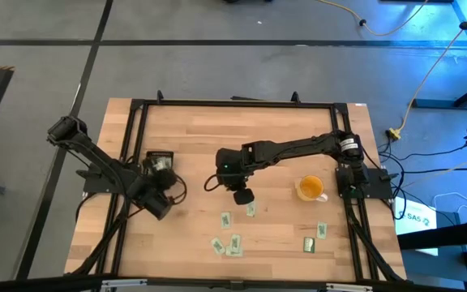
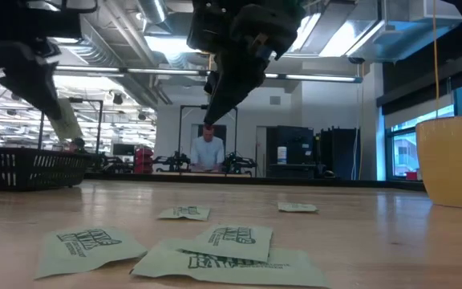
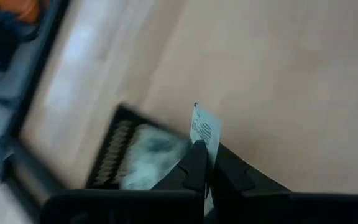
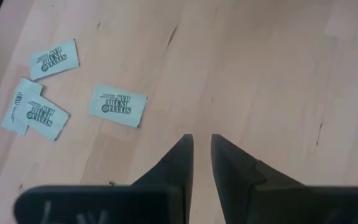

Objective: Pick and place Stevia / Truvia into bins
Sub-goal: Put the stevia packet into the black bin

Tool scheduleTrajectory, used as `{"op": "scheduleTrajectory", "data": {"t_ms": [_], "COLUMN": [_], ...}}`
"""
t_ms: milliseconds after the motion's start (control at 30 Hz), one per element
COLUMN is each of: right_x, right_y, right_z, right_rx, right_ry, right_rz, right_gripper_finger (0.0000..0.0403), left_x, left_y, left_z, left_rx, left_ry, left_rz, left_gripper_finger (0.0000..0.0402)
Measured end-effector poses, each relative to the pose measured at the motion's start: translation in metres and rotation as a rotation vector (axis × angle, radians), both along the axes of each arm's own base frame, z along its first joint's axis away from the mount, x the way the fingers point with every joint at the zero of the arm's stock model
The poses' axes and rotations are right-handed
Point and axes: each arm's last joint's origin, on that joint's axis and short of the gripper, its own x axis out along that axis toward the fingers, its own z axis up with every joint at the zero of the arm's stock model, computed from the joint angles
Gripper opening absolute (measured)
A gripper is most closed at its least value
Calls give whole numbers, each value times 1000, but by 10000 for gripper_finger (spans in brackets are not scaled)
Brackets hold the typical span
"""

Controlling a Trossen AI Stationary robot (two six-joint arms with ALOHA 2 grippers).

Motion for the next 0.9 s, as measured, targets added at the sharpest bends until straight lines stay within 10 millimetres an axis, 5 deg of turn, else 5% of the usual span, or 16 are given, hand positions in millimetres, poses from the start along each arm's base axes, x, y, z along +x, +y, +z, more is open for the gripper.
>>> {"op": "scheduleTrajectory", "data": {"t_ms": [200, 600, 900], "right_x": [3, 4, 4], "right_y": [0, 0, 0], "right_z": [2, 2, 2], "right_rx": [0, 0, 0], "right_ry": [-40, -43, -43], "right_rz": [1, 1, 1], "right_gripper_finger": [61, 61, 61], "left_x": [-12, -14, -8], "left_y": [11, 25, 30], "left_z": [12, -16, -20], "left_rx": [65, 56, 21], "left_ry": [36, 202, 228], "left_rz": [169, 318, 364], "left_gripper_finger": [7, 6, 43]}}
